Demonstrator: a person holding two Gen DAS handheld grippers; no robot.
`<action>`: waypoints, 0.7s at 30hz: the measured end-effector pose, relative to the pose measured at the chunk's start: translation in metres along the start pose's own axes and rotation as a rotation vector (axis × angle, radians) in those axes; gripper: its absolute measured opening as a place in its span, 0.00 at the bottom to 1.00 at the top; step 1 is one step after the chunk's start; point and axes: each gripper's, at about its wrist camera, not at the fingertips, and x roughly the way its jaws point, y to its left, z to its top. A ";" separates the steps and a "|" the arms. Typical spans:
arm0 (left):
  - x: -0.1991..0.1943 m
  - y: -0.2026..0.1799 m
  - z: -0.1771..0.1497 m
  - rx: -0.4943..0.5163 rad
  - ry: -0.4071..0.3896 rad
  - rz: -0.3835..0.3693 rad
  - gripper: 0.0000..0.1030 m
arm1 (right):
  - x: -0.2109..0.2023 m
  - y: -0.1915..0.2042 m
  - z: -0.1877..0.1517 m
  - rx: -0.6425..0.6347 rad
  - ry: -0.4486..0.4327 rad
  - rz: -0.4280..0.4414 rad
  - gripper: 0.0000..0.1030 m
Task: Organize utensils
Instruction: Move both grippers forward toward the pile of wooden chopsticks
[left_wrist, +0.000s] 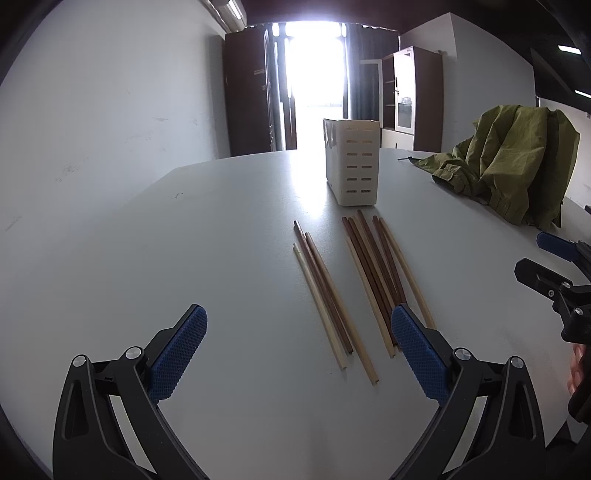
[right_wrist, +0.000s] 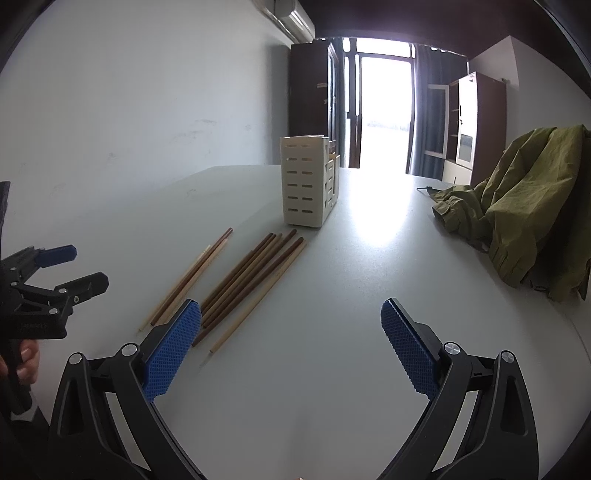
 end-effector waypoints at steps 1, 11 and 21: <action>0.000 0.000 0.000 -0.001 0.000 0.002 0.94 | 0.000 0.000 0.000 -0.001 0.000 0.000 0.96; 0.001 0.003 0.000 -0.015 0.012 0.010 0.94 | 0.001 -0.001 0.000 -0.002 0.002 -0.012 0.96; 0.015 0.002 0.011 -0.009 0.041 0.034 0.94 | 0.015 -0.008 0.011 0.021 0.024 -0.042 0.96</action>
